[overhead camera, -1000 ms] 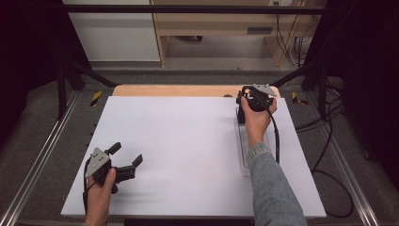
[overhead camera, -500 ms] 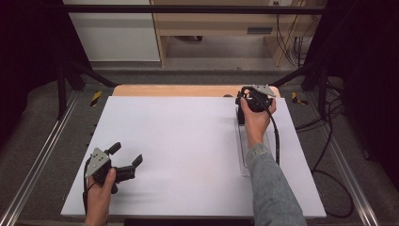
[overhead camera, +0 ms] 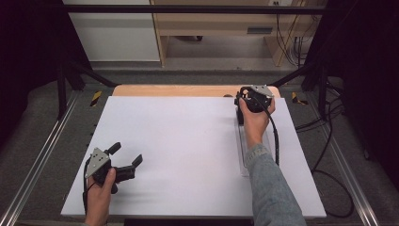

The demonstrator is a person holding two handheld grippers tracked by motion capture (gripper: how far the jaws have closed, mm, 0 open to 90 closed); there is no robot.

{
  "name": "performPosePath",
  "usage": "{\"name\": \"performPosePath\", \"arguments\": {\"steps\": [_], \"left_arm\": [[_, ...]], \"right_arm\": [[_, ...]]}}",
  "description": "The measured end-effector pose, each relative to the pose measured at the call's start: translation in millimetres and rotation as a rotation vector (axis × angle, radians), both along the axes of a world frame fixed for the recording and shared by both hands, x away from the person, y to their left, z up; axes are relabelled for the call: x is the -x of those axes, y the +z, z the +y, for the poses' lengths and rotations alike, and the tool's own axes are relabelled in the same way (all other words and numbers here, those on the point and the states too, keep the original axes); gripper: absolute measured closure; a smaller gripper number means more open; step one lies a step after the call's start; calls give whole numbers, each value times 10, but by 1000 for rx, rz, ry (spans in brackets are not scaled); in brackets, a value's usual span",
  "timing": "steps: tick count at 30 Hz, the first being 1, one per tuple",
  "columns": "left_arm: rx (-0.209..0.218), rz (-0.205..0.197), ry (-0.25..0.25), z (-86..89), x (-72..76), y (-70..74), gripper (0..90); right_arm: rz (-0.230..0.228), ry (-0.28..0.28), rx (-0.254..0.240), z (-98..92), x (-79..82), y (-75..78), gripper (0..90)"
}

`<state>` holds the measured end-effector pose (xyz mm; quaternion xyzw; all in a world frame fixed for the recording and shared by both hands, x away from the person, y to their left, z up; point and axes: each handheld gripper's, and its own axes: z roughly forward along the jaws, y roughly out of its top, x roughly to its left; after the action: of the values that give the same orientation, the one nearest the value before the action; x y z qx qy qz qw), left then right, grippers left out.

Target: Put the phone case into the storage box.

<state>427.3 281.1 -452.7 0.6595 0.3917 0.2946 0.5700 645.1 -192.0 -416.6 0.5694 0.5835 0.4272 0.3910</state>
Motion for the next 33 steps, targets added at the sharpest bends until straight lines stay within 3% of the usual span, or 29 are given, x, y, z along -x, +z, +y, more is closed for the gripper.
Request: {"name": "performPosePath", "arguments": {"steps": [33], "left_arm": [[-7, 0, -8, -22, 1, -3, 19]], "right_arm": [[2, 7, 25, 23, 2, -4, 128]]}}
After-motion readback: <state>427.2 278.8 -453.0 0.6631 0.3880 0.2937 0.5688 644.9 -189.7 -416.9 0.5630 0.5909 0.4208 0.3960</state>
